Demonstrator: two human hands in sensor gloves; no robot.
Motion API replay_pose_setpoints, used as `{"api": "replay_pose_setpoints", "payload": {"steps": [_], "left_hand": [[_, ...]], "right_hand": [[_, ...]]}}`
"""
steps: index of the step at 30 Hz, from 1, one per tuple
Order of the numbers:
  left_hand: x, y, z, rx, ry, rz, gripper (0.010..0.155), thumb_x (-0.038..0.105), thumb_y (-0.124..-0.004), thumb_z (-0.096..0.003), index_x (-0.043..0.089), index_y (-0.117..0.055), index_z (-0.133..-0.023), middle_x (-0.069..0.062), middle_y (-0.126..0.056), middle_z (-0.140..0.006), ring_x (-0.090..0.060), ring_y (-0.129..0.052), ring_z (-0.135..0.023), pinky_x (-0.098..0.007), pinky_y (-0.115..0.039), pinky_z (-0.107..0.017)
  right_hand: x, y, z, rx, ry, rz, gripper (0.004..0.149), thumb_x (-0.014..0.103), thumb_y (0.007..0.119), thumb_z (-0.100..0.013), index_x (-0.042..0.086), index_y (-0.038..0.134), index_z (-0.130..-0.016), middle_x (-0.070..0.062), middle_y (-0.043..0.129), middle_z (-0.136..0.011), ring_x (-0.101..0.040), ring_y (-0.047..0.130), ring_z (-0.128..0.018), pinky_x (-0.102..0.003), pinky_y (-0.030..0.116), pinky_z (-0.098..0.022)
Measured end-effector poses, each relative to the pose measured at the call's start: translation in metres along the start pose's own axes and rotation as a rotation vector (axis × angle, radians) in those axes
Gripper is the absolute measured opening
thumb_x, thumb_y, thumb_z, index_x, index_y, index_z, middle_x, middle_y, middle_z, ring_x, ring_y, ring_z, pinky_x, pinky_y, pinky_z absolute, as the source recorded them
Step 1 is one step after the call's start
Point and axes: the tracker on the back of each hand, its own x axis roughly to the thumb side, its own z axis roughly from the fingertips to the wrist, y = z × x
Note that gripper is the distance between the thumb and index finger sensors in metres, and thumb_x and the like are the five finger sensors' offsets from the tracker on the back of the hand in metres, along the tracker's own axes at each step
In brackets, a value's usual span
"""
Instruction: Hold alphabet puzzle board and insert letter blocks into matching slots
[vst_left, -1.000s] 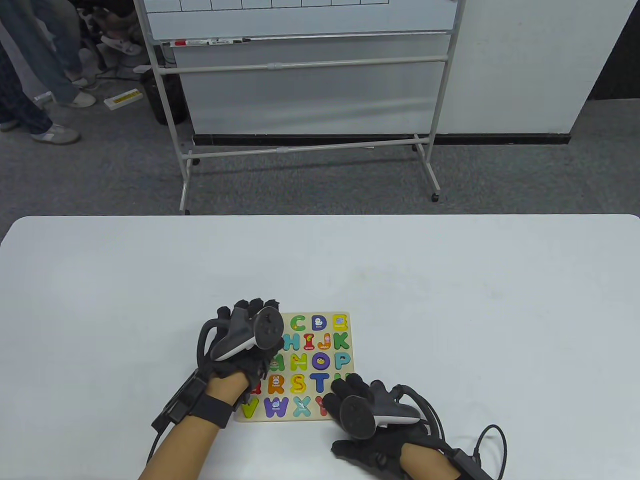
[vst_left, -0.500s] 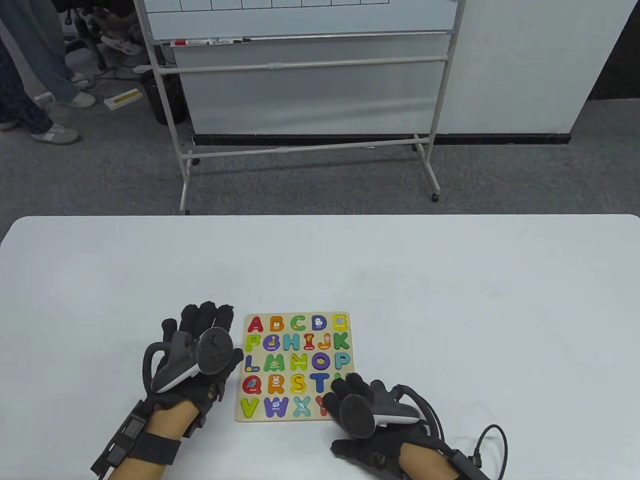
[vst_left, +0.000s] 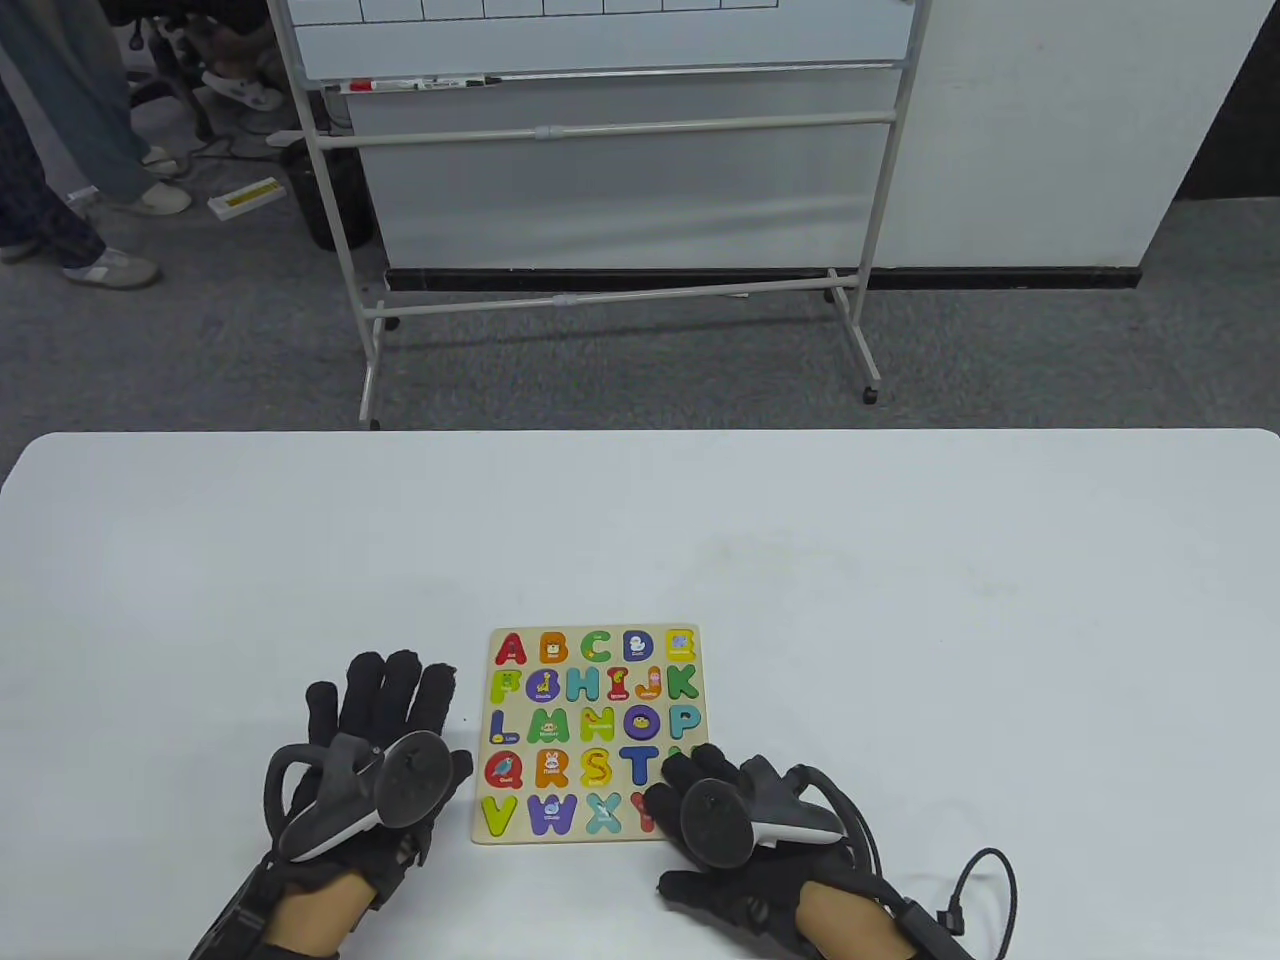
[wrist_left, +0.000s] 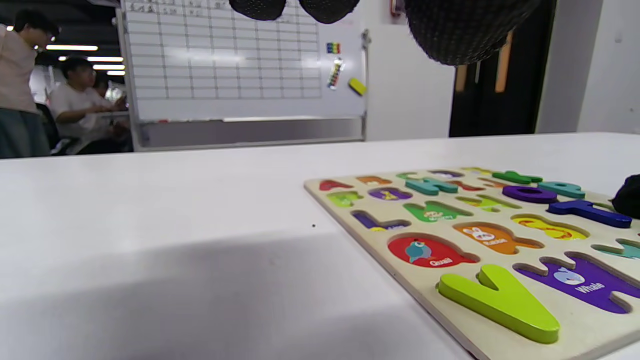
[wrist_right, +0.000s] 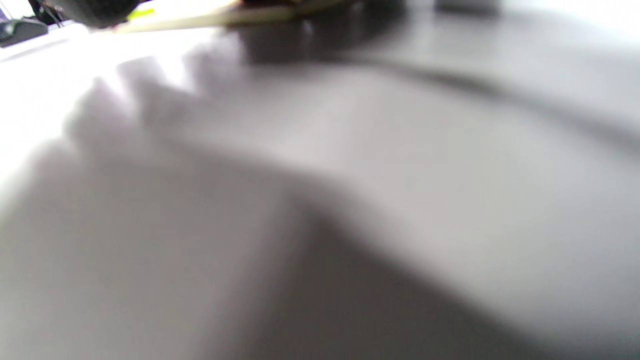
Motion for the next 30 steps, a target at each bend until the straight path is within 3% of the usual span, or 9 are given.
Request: {"api": "replay_pose_setpoints", "payload": {"steps": [5, 7, 11, 14, 22, 30], "left_hand": [[-0.004, -0.010, -0.003, -0.029, 0.012, 0.032, 0.082, 0.054, -0.067, -0.0514, 0.012, -0.033, -0.113, -0.027, -0.031, -0.117, -0.061, -0.030, -0.106, -0.079, -0.026, -0.066], [-0.005, -0.012, -0.003, -0.035, 0.017, 0.042, 0.082, 0.053, -0.067, -0.0515, 0.012, -0.033, -0.113, -0.027, -0.030, -0.117, -0.061, -0.030, -0.106, -0.079, -0.026, -0.066], [-0.005, -0.013, -0.003, -0.035, 0.019, 0.033, 0.082, 0.053, -0.067, -0.0514, 0.012, -0.033, -0.113, -0.027, -0.030, -0.117, -0.061, -0.029, -0.106, -0.079, -0.025, -0.066], [-0.004, -0.012, -0.004, -0.023, 0.022, 0.027, 0.082, 0.053, -0.067, -0.0513, 0.012, -0.033, -0.113, -0.026, -0.031, -0.117, -0.061, -0.030, -0.106, -0.079, -0.025, -0.066], [-0.003, -0.009, -0.002, 0.007, 0.016, 0.057, 0.082, 0.054, -0.067, -0.0513, 0.013, -0.032, -0.113, -0.026, -0.031, -0.117, -0.061, -0.027, -0.106, -0.079, -0.024, -0.066], [-0.005, -0.008, 0.003, 0.018, 0.011, 0.053, 0.083, 0.054, -0.067, -0.0511, 0.013, -0.030, -0.113, -0.026, -0.031, -0.117, -0.061, -0.027, -0.106, -0.079, -0.024, -0.065]], "right_hand": [[-0.001, -0.015, 0.007, -0.091, 0.008, 0.061, 0.083, 0.068, 0.054, -0.046, 0.027, 0.029, -0.114, -0.010, 0.023, -0.121, -0.040, 0.031, -0.113, -0.062, 0.041, -0.076], [-0.006, -0.023, 0.014, -0.139, 0.028, 0.022, 0.083, 0.068, 0.055, -0.045, 0.027, 0.030, -0.114, -0.010, 0.024, -0.121, -0.040, 0.033, -0.113, -0.063, 0.042, -0.076], [-0.020, -0.038, 0.026, -0.214, 0.090, -0.014, 0.084, 0.068, 0.055, -0.045, 0.028, 0.028, -0.114, -0.011, 0.023, -0.121, -0.042, 0.027, -0.113, -0.065, 0.035, -0.075], [-0.038, -0.047, 0.037, -0.277, 0.182, -0.014, 0.085, 0.069, 0.054, -0.045, 0.028, 0.026, -0.114, -0.011, 0.020, -0.121, -0.041, 0.013, -0.111, -0.068, 0.024, -0.073], [-0.084, -0.061, 0.072, -0.413, 0.397, -0.153, 0.086, 0.069, 0.057, -0.045, 0.029, 0.027, -0.114, -0.012, 0.022, -0.122, -0.040, 0.010, -0.112, -0.070, 0.016, -0.071], [-0.099, -0.064, 0.089, -0.463, 0.477, -0.187, 0.087, 0.069, 0.057, -0.045, 0.029, 0.024, -0.115, -0.012, 0.018, -0.122, -0.041, 0.007, -0.112, -0.070, 0.016, -0.071]]}}
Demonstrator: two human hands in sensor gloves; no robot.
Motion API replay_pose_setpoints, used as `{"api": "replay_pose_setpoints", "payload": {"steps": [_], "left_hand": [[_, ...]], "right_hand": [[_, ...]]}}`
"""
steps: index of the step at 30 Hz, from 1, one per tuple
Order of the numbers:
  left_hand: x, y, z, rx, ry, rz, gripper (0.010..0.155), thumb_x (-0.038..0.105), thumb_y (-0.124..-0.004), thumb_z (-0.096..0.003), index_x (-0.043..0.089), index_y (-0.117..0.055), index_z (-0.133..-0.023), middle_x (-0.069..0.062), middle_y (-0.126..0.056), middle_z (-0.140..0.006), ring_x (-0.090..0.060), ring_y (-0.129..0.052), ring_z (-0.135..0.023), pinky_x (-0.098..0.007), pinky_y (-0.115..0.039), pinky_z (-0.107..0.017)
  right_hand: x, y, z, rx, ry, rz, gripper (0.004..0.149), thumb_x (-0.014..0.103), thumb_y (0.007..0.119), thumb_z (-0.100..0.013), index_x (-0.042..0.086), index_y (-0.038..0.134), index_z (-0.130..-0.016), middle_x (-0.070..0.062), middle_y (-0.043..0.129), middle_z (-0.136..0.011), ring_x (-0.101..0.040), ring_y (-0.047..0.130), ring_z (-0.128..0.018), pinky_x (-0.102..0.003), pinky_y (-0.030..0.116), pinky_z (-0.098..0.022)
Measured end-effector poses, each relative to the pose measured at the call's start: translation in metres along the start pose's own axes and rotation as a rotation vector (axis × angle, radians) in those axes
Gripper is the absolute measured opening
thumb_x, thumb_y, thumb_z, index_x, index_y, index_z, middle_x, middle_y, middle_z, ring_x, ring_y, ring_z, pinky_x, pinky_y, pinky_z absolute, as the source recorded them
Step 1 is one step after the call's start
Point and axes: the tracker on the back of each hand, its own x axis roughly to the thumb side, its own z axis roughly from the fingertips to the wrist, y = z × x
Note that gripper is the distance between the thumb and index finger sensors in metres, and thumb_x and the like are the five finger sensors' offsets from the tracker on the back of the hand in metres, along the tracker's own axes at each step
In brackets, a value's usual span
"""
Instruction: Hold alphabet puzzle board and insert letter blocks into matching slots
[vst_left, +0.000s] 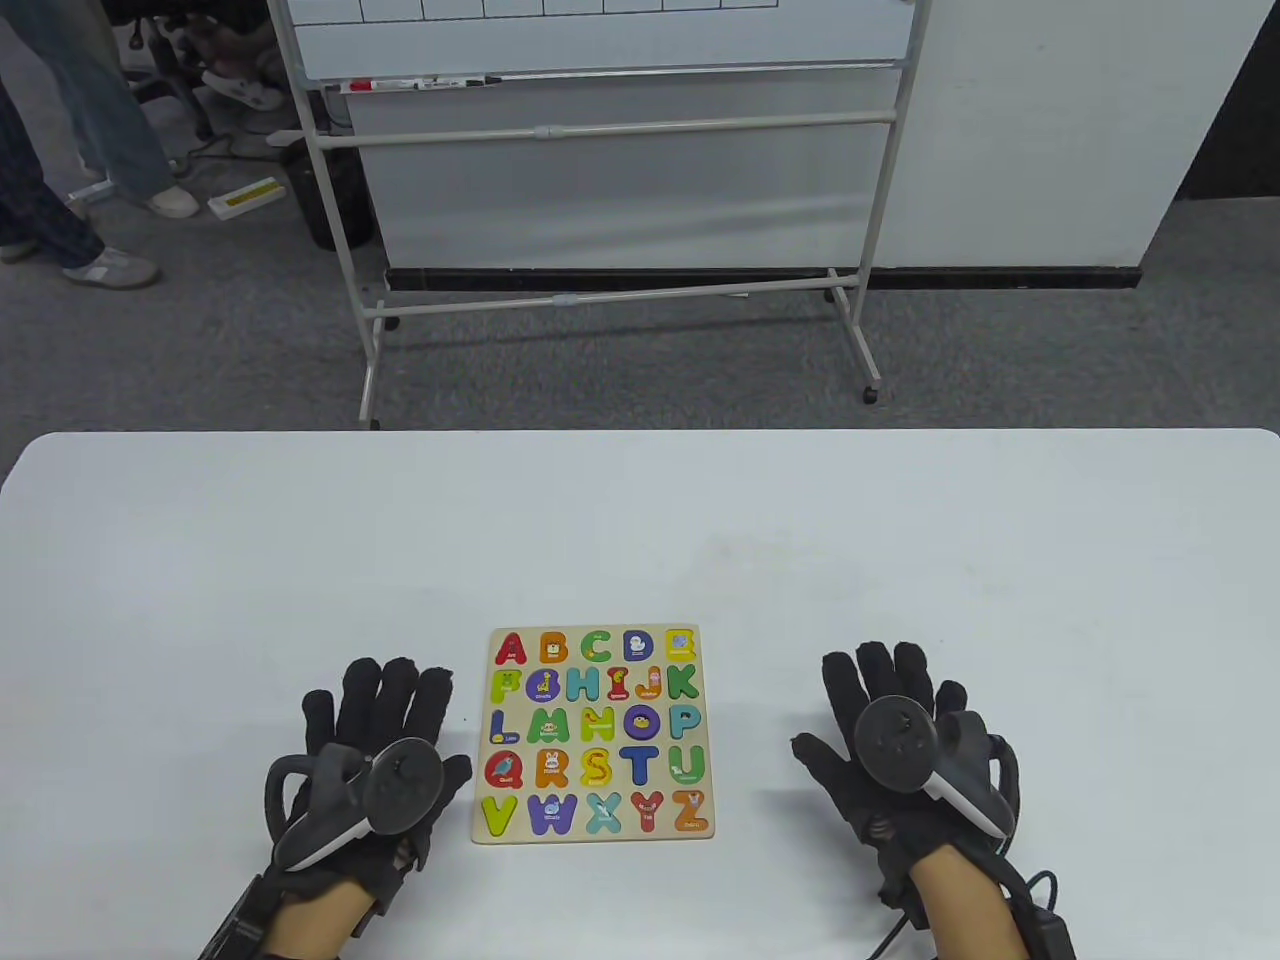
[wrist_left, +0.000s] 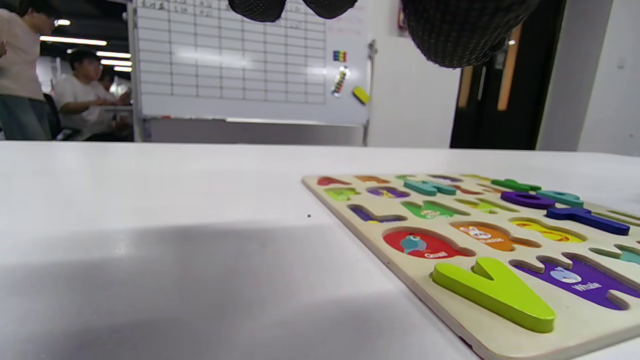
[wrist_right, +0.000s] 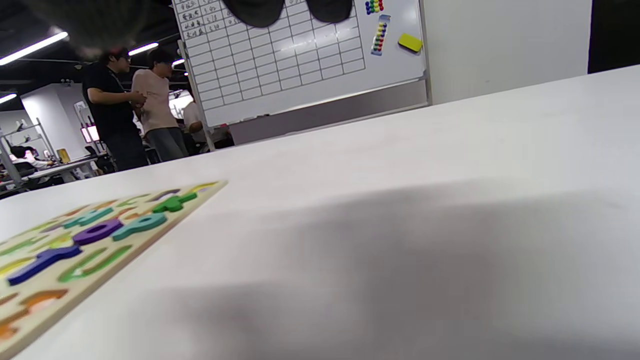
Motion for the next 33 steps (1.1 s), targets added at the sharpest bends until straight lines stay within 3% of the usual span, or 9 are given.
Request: {"api": "replay_pose_setpoints", "payload": {"steps": [33], "left_hand": [[-0.002, -0.006, 0.000, -0.037, -0.007, 0.033, 0.082, 0.053, -0.068, -0.0508, 0.012, -0.034, -0.114, -0.027, -0.034, -0.117, -0.061, -0.029, -0.106, -0.080, -0.023, -0.065]], "right_hand": [[0.009, 0.017, 0.000, 0.111, -0.038, 0.034, 0.088, 0.069, 0.056, -0.046, 0.027, 0.020, -0.114, -0.012, 0.015, -0.121, -0.041, 0.007, -0.111, -0.069, 0.019, -0.072]]}}
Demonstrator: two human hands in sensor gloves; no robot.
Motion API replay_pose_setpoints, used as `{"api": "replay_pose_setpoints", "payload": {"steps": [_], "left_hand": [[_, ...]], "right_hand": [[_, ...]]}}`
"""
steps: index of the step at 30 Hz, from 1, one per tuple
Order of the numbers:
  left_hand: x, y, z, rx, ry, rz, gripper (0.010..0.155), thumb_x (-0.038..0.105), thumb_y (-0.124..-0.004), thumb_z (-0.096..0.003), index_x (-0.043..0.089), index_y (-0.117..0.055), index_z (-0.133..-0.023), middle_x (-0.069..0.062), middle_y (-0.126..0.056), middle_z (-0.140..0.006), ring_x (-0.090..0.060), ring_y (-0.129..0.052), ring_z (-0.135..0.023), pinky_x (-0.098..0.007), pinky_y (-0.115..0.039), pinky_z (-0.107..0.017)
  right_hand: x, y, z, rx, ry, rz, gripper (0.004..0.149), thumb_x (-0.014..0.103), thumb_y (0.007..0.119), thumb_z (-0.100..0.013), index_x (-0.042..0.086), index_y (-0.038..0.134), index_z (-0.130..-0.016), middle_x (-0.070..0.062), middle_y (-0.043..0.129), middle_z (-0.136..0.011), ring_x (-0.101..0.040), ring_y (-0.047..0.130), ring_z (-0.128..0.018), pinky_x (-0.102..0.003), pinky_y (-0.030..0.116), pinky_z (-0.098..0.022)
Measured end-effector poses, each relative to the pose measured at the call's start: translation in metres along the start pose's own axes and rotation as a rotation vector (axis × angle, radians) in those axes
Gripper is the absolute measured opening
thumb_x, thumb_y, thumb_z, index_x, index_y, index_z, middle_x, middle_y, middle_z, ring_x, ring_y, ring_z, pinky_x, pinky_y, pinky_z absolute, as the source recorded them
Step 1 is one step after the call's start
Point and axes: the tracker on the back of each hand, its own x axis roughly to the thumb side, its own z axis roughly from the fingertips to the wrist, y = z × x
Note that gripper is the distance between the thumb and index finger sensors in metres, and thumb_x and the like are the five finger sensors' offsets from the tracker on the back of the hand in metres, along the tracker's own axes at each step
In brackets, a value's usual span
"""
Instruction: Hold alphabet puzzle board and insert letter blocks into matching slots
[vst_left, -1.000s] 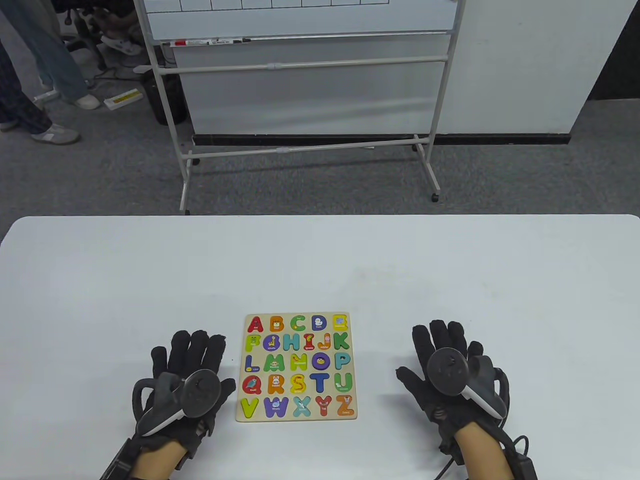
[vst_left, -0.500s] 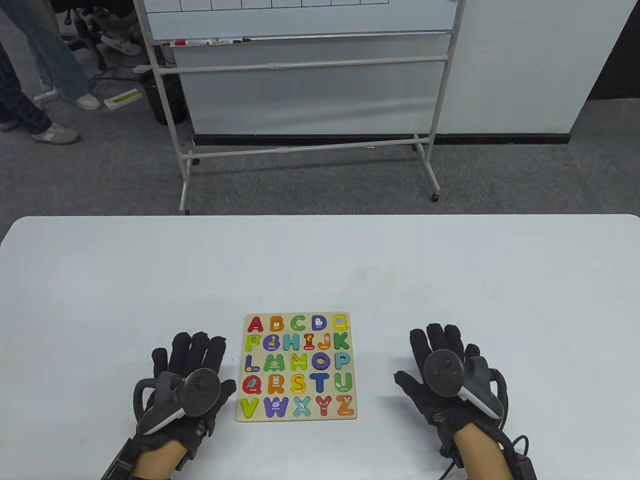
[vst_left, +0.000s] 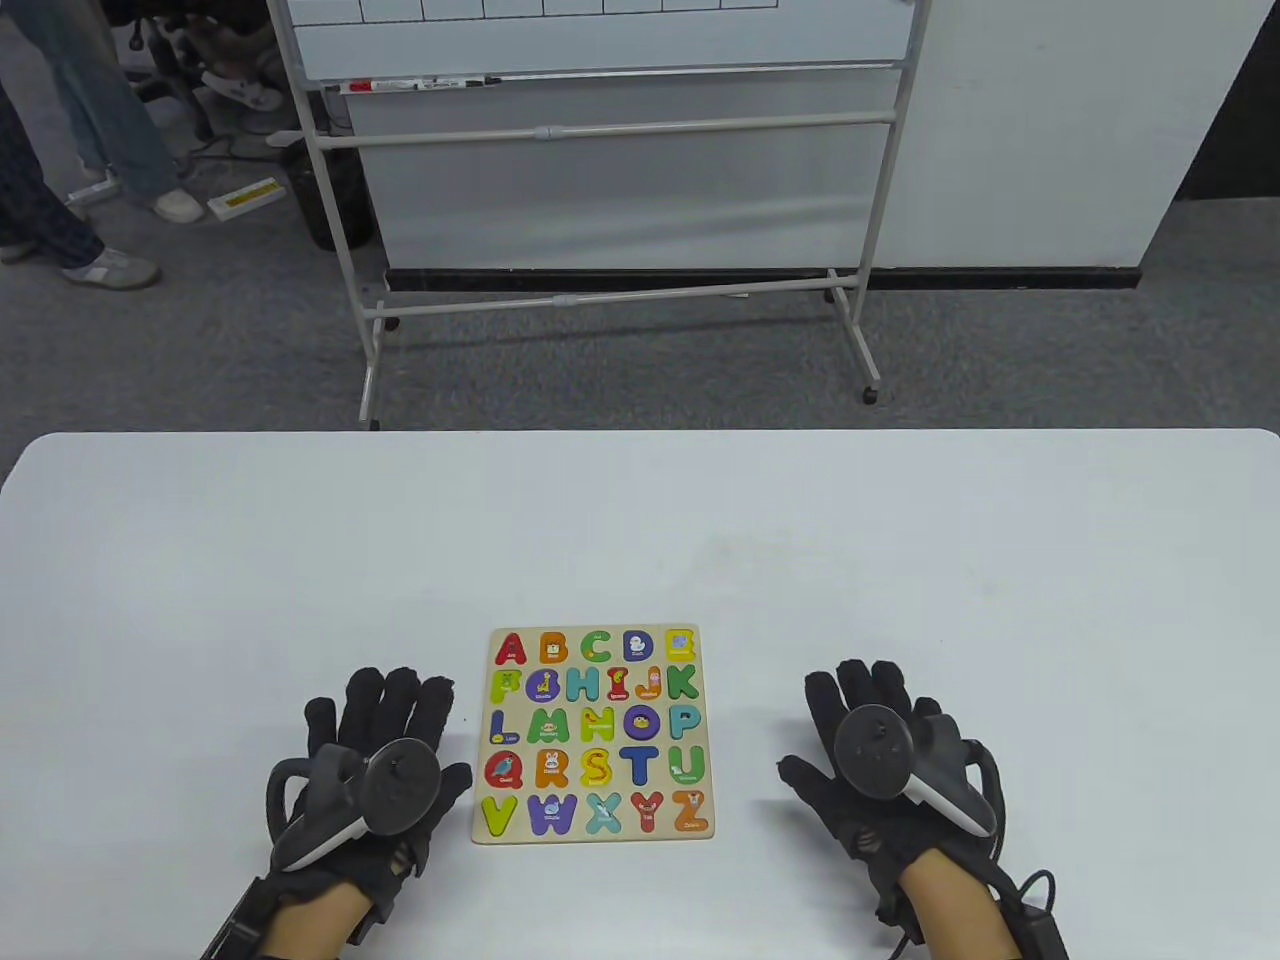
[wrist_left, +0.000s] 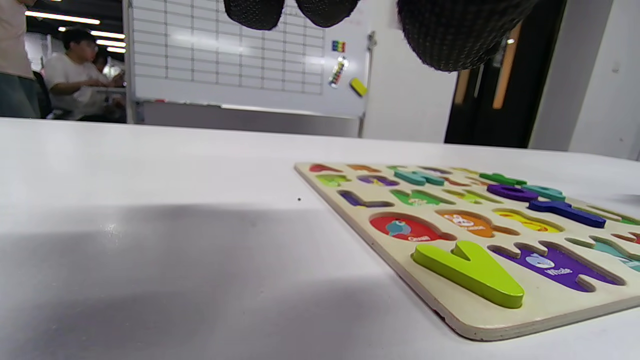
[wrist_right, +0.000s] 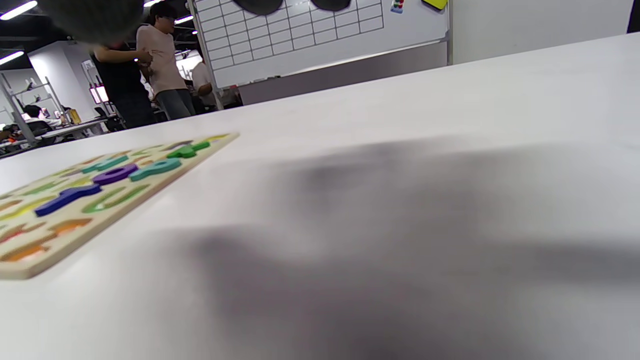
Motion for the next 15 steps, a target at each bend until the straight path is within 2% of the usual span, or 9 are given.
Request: {"api": "replay_pose_setpoints", "payload": {"steps": [7, 15], "left_hand": [[-0.0040, -0.0018, -0.0015, -0.016, 0.014, 0.013, 0.083, 0.053, -0.068, -0.0505, 0.012, -0.035, -0.114, -0.027, -0.034, -0.117, -0.062, -0.029, -0.106, -0.080, -0.023, -0.065], [-0.0043, -0.0050, -0.0030, -0.040, 0.018, 0.013, 0.082, 0.054, -0.070, -0.0500, 0.012, -0.038, -0.113, -0.027, -0.035, -0.116, -0.062, -0.029, -0.106, -0.080, -0.023, -0.065]], "right_hand": [[0.0033, 0.0059, -0.0016, 0.047, -0.013, -0.015, 0.088, 0.069, 0.056, -0.045, 0.027, 0.020, -0.114, -0.013, 0.016, -0.120, -0.040, 0.006, -0.110, -0.068, 0.021, -0.073], [0.0026, 0.0012, 0.0018, 0.019, -0.006, -0.017, 0.088, 0.069, 0.056, -0.045, 0.027, 0.020, -0.114, -0.013, 0.015, -0.120, -0.042, 0.005, -0.109, -0.068, 0.021, -0.073]]}}
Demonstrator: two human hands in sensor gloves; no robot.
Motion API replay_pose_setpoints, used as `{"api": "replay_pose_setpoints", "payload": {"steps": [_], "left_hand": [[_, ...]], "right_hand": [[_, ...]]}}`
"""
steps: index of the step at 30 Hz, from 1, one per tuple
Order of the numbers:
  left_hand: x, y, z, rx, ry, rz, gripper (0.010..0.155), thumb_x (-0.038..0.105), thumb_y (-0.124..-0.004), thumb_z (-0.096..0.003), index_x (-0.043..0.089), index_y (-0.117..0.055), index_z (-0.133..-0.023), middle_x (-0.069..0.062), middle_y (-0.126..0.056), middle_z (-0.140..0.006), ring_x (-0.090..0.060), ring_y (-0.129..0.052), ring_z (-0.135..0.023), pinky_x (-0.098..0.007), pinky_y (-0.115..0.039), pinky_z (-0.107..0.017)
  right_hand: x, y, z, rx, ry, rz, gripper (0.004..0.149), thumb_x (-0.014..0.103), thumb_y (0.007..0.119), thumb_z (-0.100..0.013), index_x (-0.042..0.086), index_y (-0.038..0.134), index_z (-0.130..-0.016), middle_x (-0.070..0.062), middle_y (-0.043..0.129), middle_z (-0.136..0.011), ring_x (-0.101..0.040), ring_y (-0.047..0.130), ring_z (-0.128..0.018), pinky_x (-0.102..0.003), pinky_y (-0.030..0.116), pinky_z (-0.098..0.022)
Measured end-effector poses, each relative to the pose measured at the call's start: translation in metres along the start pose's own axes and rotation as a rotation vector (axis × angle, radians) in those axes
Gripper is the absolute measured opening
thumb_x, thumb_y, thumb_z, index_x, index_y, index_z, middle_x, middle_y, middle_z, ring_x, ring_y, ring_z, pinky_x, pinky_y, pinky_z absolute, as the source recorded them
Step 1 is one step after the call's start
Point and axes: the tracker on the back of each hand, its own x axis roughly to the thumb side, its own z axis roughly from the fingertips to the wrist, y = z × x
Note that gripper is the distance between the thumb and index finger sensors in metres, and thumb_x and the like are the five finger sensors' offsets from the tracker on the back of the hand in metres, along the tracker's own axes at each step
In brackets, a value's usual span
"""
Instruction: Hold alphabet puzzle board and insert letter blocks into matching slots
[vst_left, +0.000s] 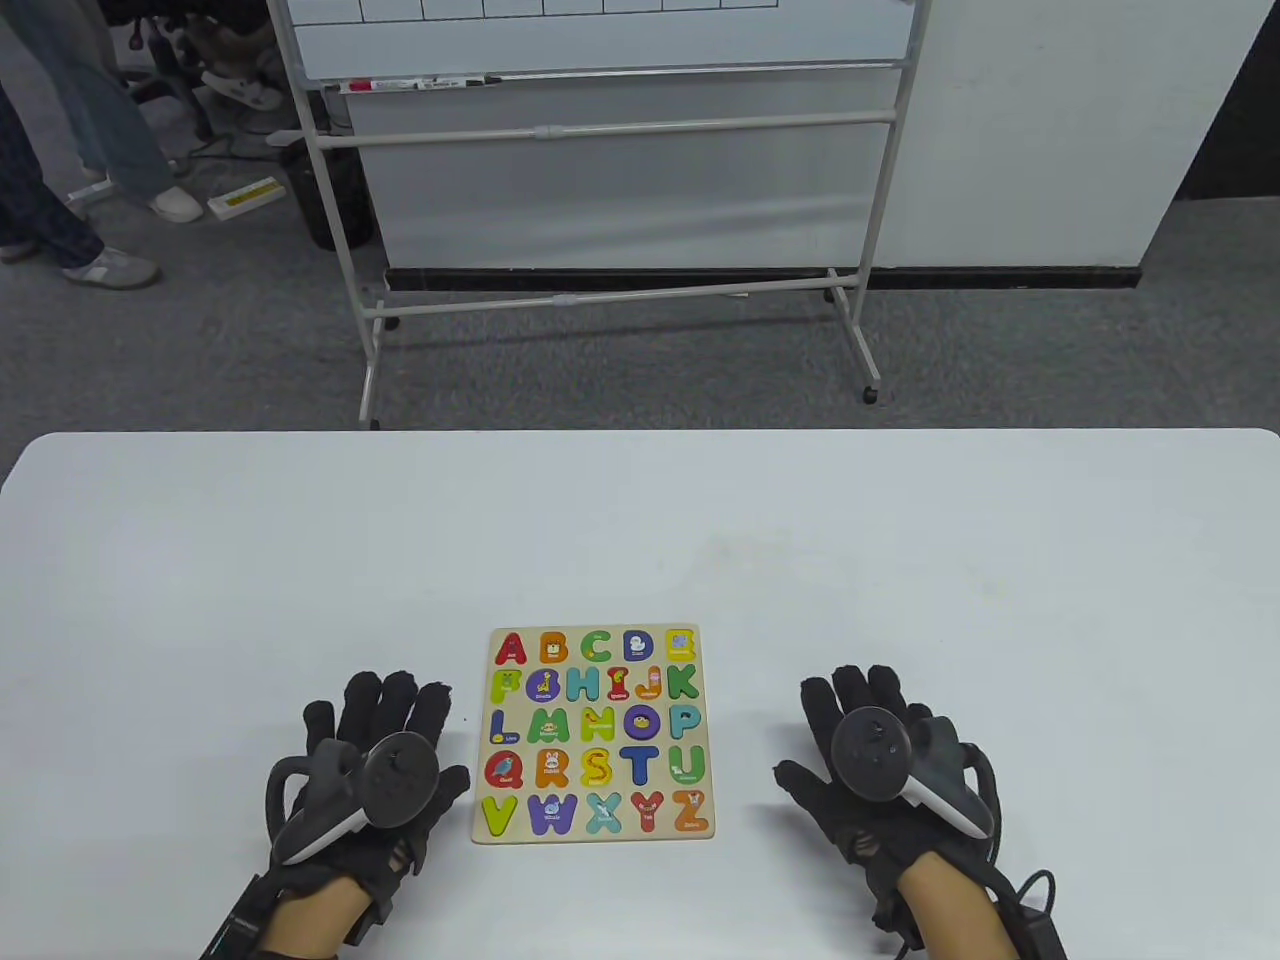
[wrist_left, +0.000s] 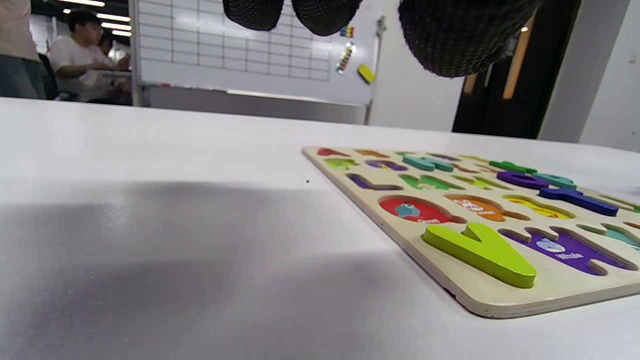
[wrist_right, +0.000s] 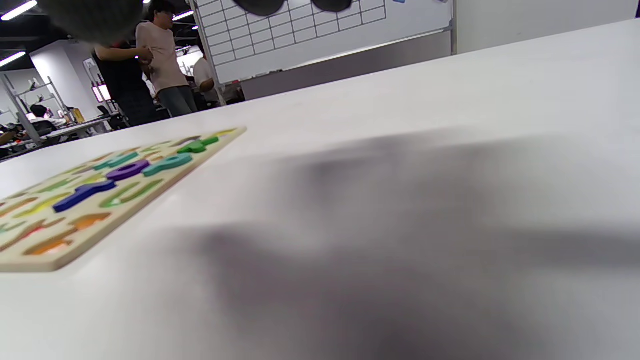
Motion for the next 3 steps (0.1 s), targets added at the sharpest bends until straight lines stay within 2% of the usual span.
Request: {"api": "replay_pose_setpoints", "payload": {"steps": [3], "left_hand": [[-0.0008, 0.0004, 0.0005, 0.007, 0.021, 0.001, 0.082, 0.054, -0.070, -0.0500, 0.012, -0.039, -0.113, -0.027, -0.036, -0.117, -0.062, -0.030, -0.106, -0.080, -0.023, -0.065]], "right_hand": [[-0.0003, -0.0004, -0.0001, 0.016, 0.005, 0.004, 0.088, 0.069, 0.056, -0.045, 0.027, 0.020, -0.114, -0.013, 0.016, -0.120, -0.041, 0.005, -0.110, -0.067, 0.021, -0.073]]}}
